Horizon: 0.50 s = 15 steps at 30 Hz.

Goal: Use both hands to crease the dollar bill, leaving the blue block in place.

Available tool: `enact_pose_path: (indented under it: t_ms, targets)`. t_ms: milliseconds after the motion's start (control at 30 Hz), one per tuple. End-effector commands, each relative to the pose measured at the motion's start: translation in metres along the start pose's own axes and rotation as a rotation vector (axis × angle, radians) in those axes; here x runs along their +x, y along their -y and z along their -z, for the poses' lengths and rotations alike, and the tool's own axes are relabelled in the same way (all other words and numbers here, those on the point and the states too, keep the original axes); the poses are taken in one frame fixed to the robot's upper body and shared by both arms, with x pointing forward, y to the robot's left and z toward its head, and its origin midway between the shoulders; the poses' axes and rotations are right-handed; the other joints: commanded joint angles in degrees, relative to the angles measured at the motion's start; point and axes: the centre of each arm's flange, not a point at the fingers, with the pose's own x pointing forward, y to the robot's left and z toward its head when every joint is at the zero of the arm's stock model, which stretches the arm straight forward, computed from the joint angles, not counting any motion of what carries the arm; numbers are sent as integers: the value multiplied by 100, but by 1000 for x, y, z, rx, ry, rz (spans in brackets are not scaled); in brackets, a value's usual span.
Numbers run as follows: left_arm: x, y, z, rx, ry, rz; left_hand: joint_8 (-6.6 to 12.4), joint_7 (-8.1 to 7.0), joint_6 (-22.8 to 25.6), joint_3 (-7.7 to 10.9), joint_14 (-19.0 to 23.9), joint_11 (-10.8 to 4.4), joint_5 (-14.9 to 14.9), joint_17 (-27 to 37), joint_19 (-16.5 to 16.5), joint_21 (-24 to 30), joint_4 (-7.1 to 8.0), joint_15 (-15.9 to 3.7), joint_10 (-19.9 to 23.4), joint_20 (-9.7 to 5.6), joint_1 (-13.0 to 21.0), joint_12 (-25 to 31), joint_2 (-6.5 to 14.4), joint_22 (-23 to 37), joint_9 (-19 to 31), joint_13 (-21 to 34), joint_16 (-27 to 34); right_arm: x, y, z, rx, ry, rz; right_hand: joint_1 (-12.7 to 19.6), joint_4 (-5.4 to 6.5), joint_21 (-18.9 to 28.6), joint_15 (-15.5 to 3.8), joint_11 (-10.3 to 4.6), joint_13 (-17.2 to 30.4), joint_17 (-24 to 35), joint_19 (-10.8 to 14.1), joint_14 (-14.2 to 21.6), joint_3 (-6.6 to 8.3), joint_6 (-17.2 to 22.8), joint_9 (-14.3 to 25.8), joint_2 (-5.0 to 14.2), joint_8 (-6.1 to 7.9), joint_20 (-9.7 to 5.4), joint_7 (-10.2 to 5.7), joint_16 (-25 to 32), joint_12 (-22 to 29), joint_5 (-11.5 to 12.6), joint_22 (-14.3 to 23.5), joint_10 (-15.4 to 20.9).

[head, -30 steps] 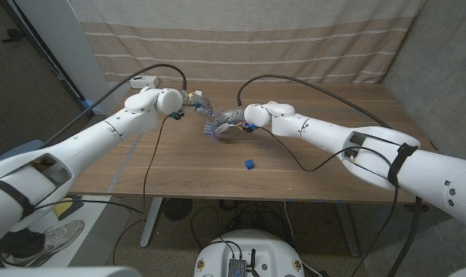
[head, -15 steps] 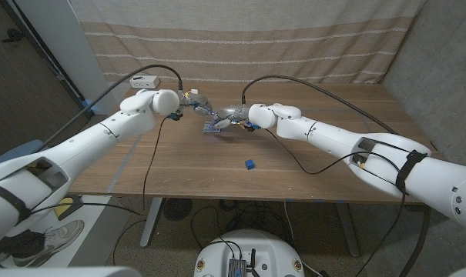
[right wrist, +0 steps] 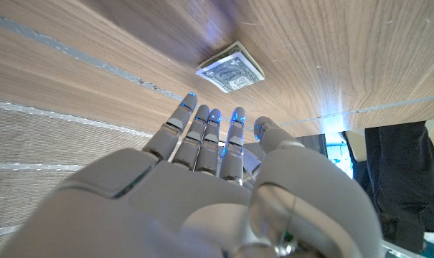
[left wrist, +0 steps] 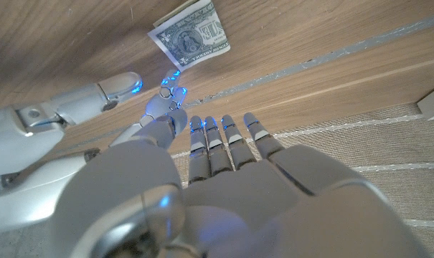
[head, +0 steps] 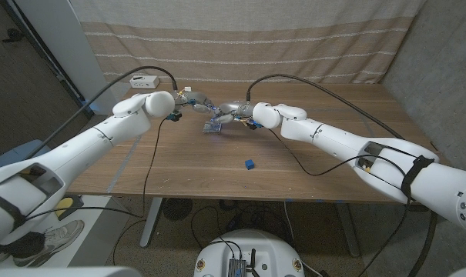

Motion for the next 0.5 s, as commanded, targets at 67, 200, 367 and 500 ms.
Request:
enact_pose_path:
  t_ms: [67,200,367,500]
  targets:
    - [-8,2,9,-159,52,-62,-12,7,-140,-11,-50,56,-52,31,-9,40,120,64,-73,95,-153,-19,22,26,14,19,6,-12,9,17,78,-33,65,60,-2,-16,-15,13,14,26,22,-44,-30,21,16,-14,30,35,17,-13,14,2,7,-12]
    - [-8,7,9,-199,73,-74,-50,-43,-493,-7,-92,89,-116,26,-24,40,174,99,-172,129,-267,-32,36,29,4,22,3,-15,11,24,115,-43,87,56,0,-19,-8,23,15,29,24,-44,-39,22,17,-13,36,35,24,-10,17,2,7,-17]
    - [-10,11,11,-258,96,-93,-32,-65,-641,-59,-133,94,-185,42,-34,41,265,108,-259,120,-405,-46,24,31,-4,23,9,-18,14,29,144,-52,106,53,0,-21,-6,37,15,32,25,-51,-45,21,17,-12,38,36,33,-11,21,2,7,-15]
    - [-11,15,12,-307,112,-107,-14,-71,-700,-101,-161,123,-240,50,-50,37,330,106,-303,125,-506,-48,11,32,-10,23,13,-21,16,33,166,-58,119,51,1,-24,-5,36,15,35,24,-53,-49,26,17,-10,43,35,46,-10,25,1,7,-12]
